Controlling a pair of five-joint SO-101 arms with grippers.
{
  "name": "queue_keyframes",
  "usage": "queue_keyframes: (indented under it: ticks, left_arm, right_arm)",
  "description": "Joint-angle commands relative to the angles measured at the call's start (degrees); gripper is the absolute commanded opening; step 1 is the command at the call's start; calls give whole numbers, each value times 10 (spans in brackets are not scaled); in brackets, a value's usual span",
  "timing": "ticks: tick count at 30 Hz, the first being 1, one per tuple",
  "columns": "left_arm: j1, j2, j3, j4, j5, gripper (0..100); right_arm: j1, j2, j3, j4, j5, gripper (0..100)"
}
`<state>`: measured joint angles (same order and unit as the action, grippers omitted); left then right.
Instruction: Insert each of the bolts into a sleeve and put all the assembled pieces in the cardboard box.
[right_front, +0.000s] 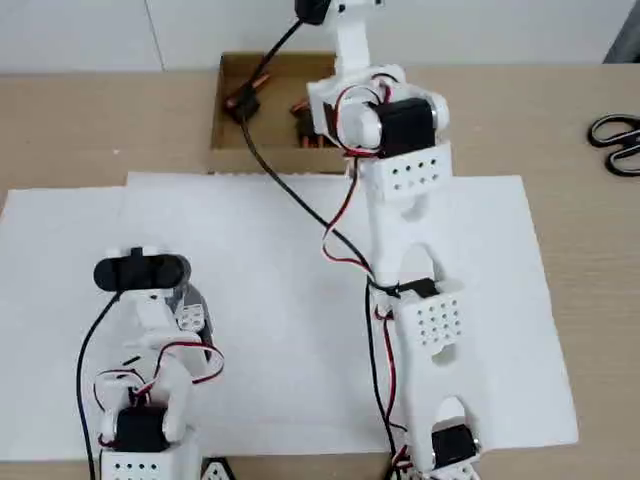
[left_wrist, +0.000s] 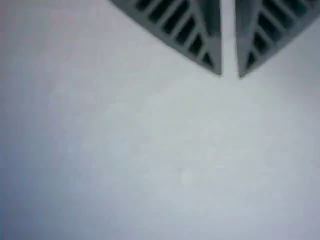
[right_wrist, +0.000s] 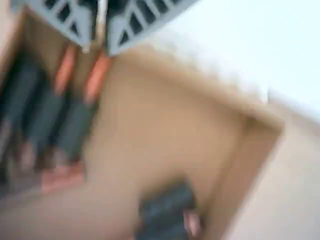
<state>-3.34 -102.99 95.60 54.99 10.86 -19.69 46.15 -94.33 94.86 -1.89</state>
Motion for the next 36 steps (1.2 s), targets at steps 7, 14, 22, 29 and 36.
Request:
queue_keyframes:
  ticks: [7, 14, 22, 29, 36]
  left_arm:
    - [-4, -6, -3, -12, -2, 6]
    - [-4, -6, -3, -12, -2, 6]
    - [-4, -6, -3, -12, -2, 6]
    - [-4, -6, -3, -12, -2, 6]
    - [-4, -6, -3, -12, -2, 6]
  right_arm:
    - [88, -118, -16, 18, -20, 3]
    - [141, -180, -16, 20, 27, 3]
    - [151, -276, 58, 23, 72, 3]
    - [214, -464, 331, 19, 85, 3]
    - [251, -646, 655, 14, 80, 3]
